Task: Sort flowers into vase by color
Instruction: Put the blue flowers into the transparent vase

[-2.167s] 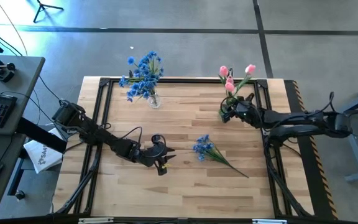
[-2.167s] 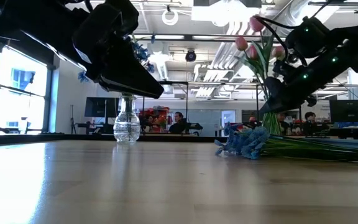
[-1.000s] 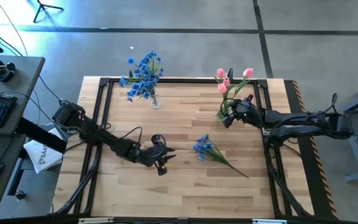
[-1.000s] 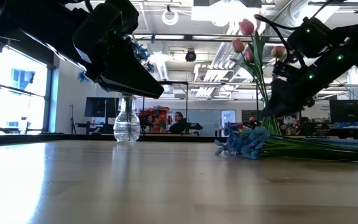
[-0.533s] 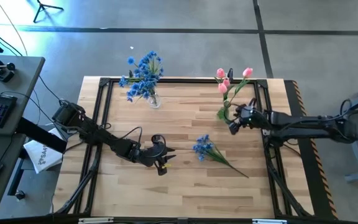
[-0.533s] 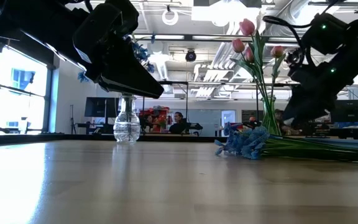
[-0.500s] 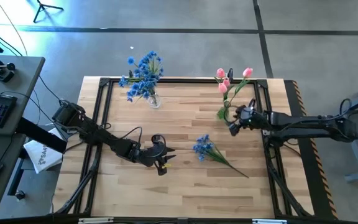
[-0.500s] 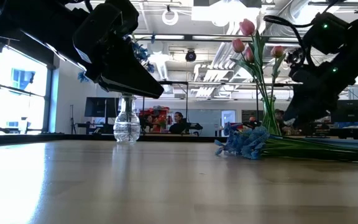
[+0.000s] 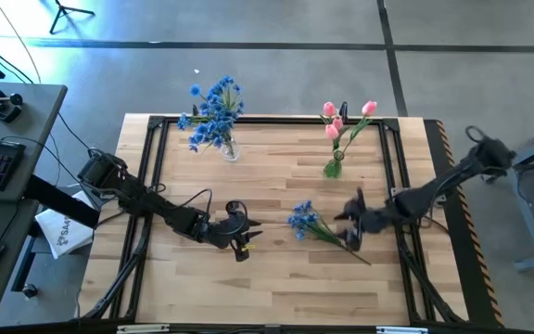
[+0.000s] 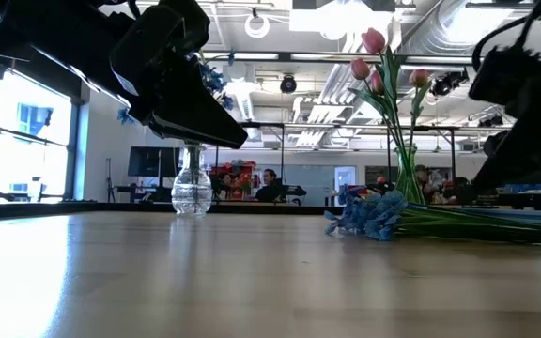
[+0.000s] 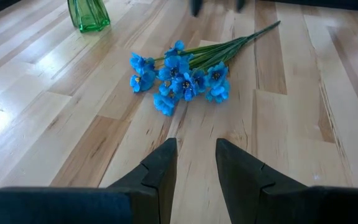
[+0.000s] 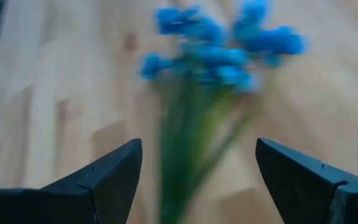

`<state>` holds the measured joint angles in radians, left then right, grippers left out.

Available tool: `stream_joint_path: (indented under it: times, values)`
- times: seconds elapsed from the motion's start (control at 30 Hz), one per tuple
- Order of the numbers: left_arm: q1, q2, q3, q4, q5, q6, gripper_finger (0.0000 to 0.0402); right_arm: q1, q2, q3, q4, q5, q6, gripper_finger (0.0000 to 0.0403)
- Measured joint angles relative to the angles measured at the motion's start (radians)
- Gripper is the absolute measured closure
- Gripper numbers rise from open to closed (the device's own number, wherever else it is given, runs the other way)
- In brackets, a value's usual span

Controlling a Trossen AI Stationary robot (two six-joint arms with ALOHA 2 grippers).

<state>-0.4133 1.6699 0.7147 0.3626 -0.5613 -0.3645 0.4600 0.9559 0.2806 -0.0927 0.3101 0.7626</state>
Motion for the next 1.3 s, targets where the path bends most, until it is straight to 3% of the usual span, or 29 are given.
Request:
stream_joint_path:
  times: [0.17,0.33,0.5,0.63,0.83,0.97,1.1,1.3]
  values:
    - [0.000,0.000,0.000,0.000,0.000,0.000,0.0300,0.151,0.186,0.040,0.082,0.096,0.065,0.0094]
    - [0.000,0.000,0.000,0.000,0.000,0.000,0.0300,0.186,0.390,0.195,-0.072,0.154,0.075,0.0094]
    - [0.000,0.000,0.000,0.000,0.000,0.000,0.0300,0.153,0.558,0.349,-0.304,0.113,0.094,0.0111]
    - [0.000,0.000,0.000,0.000,0.000,0.000,0.0300,0.123,0.625,0.393,-0.339,0.051,0.098,0.0169]
    - [-0.007,0.000,0.000,-0.001,0.003,0.001,0.0300,0.112,0.633,0.373,-0.256,0.023,0.083,0.0307]
    - [-0.059,-0.044,0.005,-0.041,0.008,0.008,0.0300,0.113,0.638,0.348,-0.107,0.071,0.008,0.0387]
    - [-0.143,-0.120,0.023,-0.098,-0.055,0.041,0.0300,0.105,0.644,0.312,0.221,0.157,-0.144,0.0381]
    - [-0.301,-0.218,0.026,-0.132,-0.247,0.161,0.0300,0.067,0.670,0.232,0.973,0.090,-0.521,0.0397]
